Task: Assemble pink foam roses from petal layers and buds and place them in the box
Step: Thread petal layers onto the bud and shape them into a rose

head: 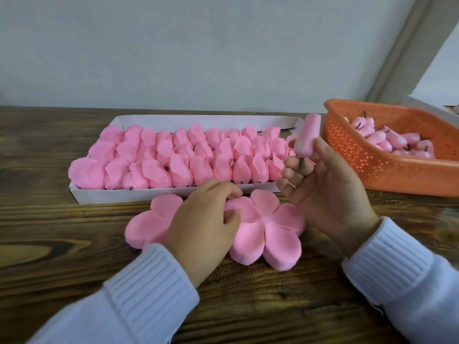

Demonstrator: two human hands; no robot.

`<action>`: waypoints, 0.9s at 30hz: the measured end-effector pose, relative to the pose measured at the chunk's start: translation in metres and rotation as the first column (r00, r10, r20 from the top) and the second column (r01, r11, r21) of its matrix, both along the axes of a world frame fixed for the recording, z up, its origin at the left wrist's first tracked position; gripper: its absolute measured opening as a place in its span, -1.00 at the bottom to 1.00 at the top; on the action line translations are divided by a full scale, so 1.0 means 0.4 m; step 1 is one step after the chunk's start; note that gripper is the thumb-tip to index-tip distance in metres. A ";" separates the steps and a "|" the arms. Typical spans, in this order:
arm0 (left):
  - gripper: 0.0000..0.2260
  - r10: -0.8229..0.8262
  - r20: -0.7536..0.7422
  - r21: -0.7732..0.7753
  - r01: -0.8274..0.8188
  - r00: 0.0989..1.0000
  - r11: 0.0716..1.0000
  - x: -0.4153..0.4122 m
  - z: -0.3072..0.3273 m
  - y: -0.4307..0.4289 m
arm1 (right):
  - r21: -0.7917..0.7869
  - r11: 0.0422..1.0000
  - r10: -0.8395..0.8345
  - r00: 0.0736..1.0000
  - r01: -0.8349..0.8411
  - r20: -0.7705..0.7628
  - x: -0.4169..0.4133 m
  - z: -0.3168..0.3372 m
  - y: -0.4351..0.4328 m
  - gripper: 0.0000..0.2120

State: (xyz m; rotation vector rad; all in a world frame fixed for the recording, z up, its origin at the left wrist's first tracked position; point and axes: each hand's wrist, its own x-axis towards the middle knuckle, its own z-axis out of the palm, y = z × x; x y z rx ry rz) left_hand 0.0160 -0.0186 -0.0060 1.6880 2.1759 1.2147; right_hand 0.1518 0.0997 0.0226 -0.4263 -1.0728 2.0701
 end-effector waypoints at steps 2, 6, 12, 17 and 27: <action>-0.74 0.004 -0.018 -0.006 -0.004 1.000 1.000 0.002 0.003 -0.003 | -0.009 1.000 0.004 1.000 -0.003 0.025 -0.003 -0.009 0.003 -0.69; -0.76 0.011 -0.057 -0.010 -0.011 0.998 1.000 0.003 0.007 -0.007 | -0.043 0.999 0.004 0.999 -0.001 0.054 -0.003 -0.020 0.010 -0.69; -0.83 0.026 -0.103 0.002 -0.026 0.994 1.000 0.006 0.012 -0.010 | -0.058 0.998 -0.006 0.999 0.008 0.034 -0.001 -0.027 0.015 -0.71; -0.79 0.021 -0.114 -0.023 -0.024 0.993 0.999 0.006 0.012 -0.012 | -0.061 0.998 -0.009 1.000 0.011 0.028 0.001 -0.028 0.017 -0.72; -0.90 0.026 -0.139 -0.012 -0.028 0.990 1.000 0.009 0.017 -0.019 | -0.080 0.996 -0.024 0.999 0.026 0.029 0.000 -0.030 0.018 -0.77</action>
